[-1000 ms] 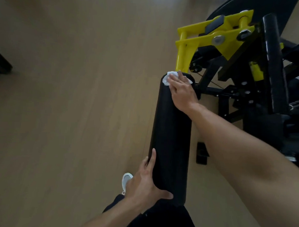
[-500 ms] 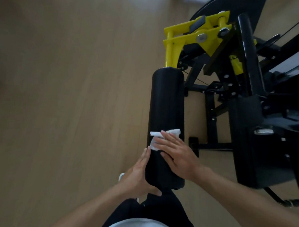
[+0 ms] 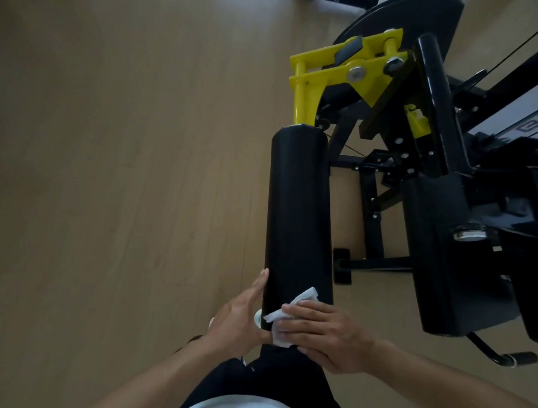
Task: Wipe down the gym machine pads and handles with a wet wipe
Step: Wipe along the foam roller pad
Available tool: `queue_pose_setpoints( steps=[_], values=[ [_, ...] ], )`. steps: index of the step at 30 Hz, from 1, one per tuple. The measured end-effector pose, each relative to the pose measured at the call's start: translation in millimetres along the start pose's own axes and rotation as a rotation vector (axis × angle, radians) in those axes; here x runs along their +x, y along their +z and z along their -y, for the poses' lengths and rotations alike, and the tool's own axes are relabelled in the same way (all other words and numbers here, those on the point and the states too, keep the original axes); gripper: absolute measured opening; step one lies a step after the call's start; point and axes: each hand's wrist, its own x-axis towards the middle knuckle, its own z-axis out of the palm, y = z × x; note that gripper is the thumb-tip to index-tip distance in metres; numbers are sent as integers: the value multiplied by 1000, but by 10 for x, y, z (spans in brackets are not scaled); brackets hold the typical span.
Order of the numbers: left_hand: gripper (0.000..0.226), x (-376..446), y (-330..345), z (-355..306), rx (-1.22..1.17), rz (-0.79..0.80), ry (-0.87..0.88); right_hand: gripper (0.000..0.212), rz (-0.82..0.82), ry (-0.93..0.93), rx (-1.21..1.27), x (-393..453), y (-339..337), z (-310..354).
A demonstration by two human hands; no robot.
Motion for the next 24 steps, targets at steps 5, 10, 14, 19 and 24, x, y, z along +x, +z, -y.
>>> queue_pose_setpoints(
  steps=[5, 10, 14, 19, 24],
  values=[
    [131, 7, -24, -1, 40, -20, 82, 41, 60, 101, -65, 278, -270, -426],
    [133, 32, 60, -64, 96, -80, 115, 46, 21, 448, -97, 885, -699, -1107],
    [124, -18, 263, -371, 102, -152, 124, 56, 23, 789, -21, 1455, -1062, -1705],
    [123, 24, 444, -540, 148, -177, 75, 58, 27, 869, 12, 1862, -1192, -2114],
    [128, -37, 348, -547, 115, -176, 100, 53, -16, 727, 17, 1587, -961, -1720]
  ],
)
